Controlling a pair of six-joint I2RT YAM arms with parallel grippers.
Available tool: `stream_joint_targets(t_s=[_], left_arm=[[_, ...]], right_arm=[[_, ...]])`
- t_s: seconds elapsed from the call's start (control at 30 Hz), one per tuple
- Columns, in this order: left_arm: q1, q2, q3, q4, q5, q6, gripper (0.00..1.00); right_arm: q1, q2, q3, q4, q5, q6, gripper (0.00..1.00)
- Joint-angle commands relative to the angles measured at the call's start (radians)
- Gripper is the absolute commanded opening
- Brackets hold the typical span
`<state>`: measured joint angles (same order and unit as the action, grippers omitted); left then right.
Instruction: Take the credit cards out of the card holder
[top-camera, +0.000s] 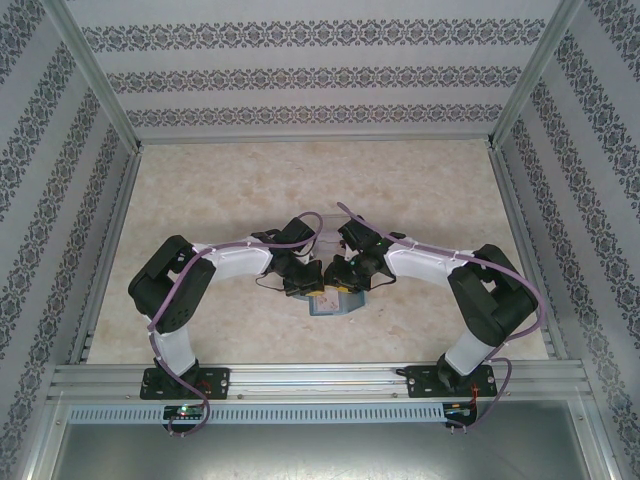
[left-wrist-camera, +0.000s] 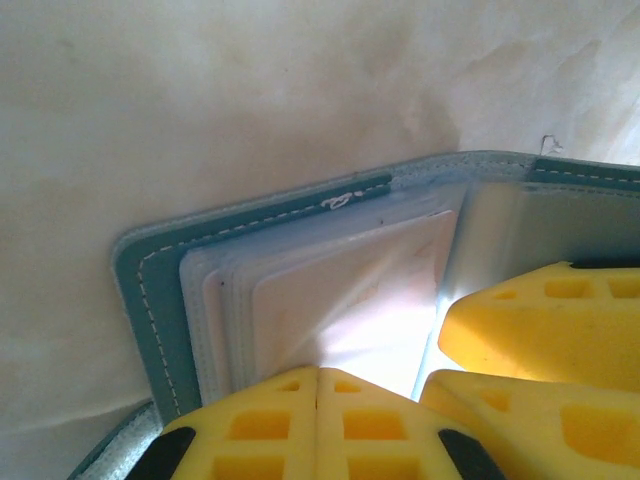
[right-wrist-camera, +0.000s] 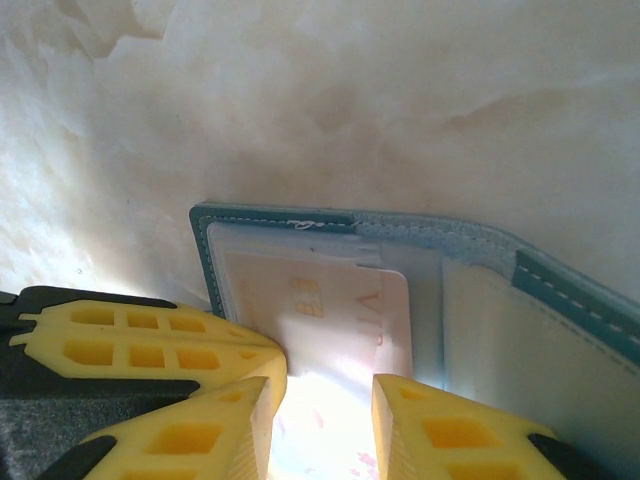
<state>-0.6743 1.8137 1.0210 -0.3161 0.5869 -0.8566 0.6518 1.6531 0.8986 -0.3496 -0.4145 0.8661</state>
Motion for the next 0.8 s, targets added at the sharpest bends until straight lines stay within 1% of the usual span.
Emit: stream_joint_targets(t_s=[0.0,0.07,0.3,0.43,0.57,0.77], left_arm=[[-0.012,0.010,0.003,-0.032,-0.015,0.019,0.00],[-0.011,0.009,0.001,-0.030,-0.015,0.017,0.00],[-0.011,-0.006,-0.004,-0.015,-0.006,0.008,0.00],[-0.011,-0.009,-0.005,-0.011,0.000,0.007,0.00],[-0.011,-0.009,-0.007,-0.006,0.003,0.005,0.00],[-0.011,-0.009,-0.010,-0.005,0.004,0.003,0.00]], right_arm=[[0.001,0.047,-0.027,0.013,0.020,0.005,0.32],[0.001,0.051,-0.026,0.009,0.026,0.002,0.32],[0.000,0.071,-0.029,0.010,0.029,0.000,0.39],[0.000,0.076,-0.036,0.021,0.027,0.009,0.41],[0.000,0.073,-0.046,0.033,0.026,0.022,0.34],[0.000,0.082,-0.040,0.023,0.038,0.021,0.32]])
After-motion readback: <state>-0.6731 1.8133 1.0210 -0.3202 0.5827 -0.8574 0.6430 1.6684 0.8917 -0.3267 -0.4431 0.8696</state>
